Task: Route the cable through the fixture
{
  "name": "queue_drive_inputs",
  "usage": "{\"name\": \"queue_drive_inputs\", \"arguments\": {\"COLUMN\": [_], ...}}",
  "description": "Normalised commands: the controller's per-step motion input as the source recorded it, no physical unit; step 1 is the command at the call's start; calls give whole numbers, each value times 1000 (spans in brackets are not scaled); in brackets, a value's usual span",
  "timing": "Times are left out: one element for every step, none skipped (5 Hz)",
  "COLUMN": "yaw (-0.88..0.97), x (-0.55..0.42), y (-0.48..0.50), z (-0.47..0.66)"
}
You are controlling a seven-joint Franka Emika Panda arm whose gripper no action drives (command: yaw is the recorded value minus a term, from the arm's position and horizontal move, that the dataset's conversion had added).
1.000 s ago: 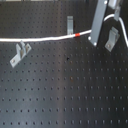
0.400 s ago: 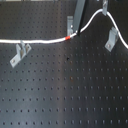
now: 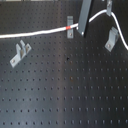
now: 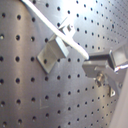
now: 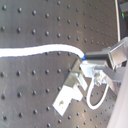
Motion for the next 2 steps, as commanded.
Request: {"name": "queue_drive_inputs", "arguments": {"yaw": [0,0], "x": [274,8], "y": [113,-12], "z": [199,260]}}
